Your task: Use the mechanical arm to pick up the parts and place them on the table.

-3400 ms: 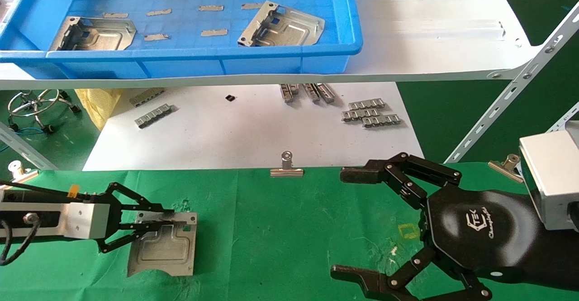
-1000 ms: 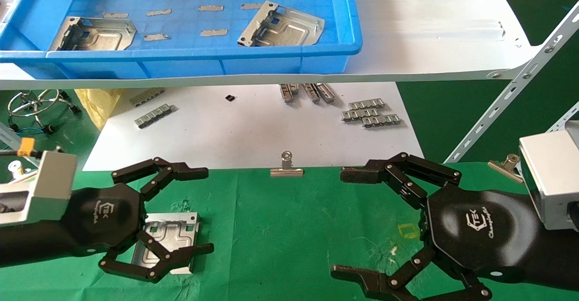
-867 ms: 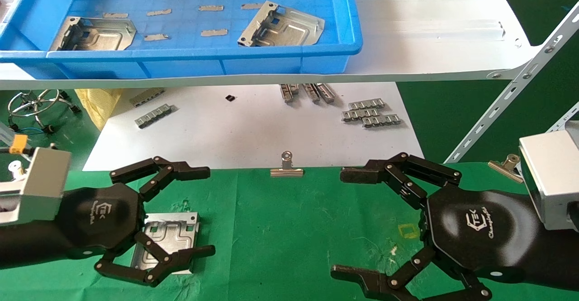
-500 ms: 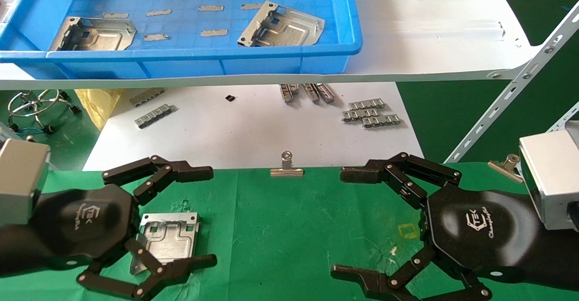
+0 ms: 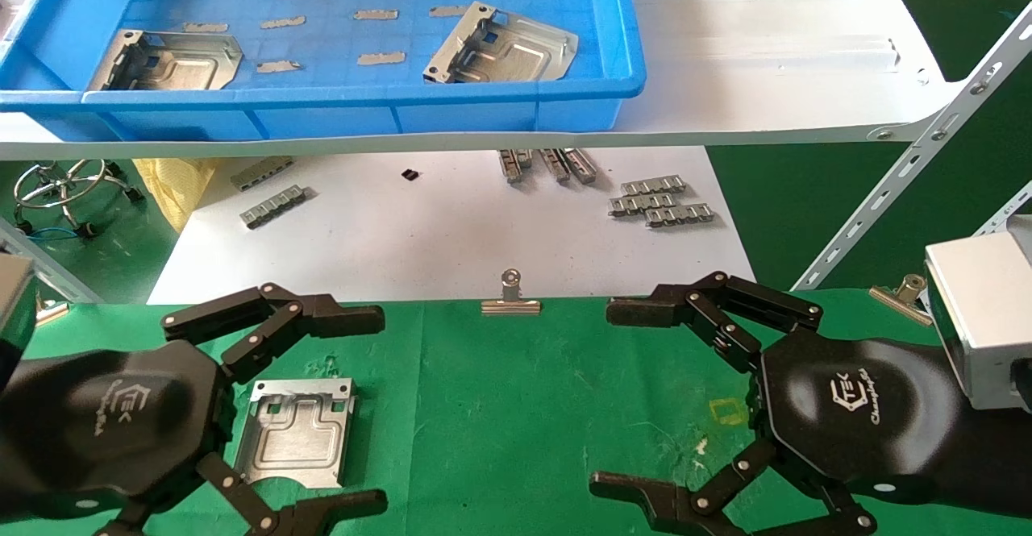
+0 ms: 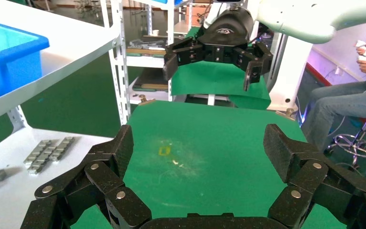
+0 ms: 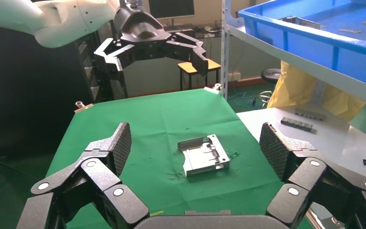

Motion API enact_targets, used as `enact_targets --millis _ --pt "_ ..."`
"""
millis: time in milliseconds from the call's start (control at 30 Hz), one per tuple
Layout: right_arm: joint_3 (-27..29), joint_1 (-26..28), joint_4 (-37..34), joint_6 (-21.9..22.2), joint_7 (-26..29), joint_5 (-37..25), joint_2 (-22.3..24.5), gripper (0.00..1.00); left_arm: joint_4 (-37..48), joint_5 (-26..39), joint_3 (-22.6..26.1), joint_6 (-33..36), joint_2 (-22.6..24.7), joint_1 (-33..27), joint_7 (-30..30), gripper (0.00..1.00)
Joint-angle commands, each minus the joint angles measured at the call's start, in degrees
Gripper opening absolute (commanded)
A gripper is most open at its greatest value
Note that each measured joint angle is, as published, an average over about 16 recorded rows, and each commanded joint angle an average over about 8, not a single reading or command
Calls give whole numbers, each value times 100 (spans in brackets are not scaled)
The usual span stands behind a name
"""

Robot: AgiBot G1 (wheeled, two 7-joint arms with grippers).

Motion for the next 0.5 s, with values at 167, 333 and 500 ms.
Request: enact_targets --millis 167,333,500 --pt "0 0 0 0 0 1 0 100 3 0 1 -4 -3 3 7 100" --pt "0 0 0 0 0 1 0 100 49 0 35 1 5 -19 33 100" --pt "0 0 1 0 0 1 0 100 78 1 58 4 10 -35 50 100"
